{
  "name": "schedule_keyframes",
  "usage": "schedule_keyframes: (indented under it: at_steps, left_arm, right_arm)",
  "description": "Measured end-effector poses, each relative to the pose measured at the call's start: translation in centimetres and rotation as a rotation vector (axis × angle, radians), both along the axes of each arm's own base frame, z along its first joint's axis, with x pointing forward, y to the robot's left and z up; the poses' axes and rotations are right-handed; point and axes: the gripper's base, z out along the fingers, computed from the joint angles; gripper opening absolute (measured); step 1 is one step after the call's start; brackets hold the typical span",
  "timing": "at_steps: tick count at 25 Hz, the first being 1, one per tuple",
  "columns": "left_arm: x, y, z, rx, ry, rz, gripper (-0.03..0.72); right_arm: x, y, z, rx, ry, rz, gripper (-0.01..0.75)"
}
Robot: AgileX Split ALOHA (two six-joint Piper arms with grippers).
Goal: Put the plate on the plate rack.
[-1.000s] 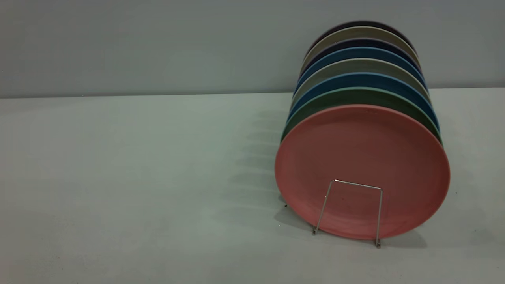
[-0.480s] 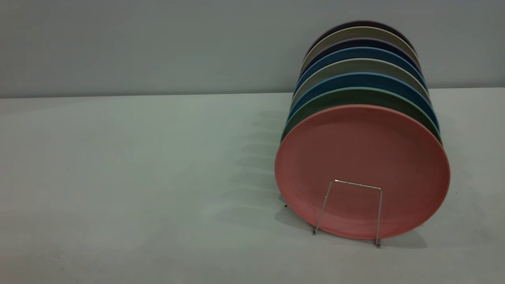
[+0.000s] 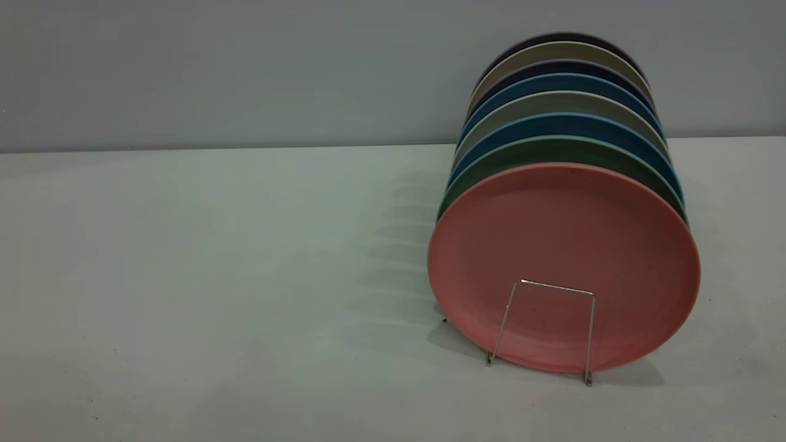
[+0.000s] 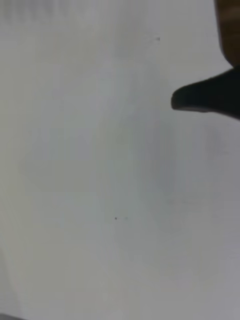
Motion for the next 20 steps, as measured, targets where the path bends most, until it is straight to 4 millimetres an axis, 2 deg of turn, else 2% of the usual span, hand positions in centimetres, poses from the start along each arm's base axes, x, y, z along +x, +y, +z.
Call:
schedule_keyframes:
  at_steps: [4, 20]
  left_arm:
    - [0.54, -0.08, -1.2, 0.015, 0.042, -0.011, 0.498]
    - [0.56, -0.1, -1.25, -0.012, 0.045, 0.004, 0.386]
  right_arm:
    - [-0.23, -0.04, 0.01, 0.006, -0.015, -0.003, 0.403]
    - [-0.37, -0.03, 0.01, 0.03, -0.017, -0.014, 0.403]
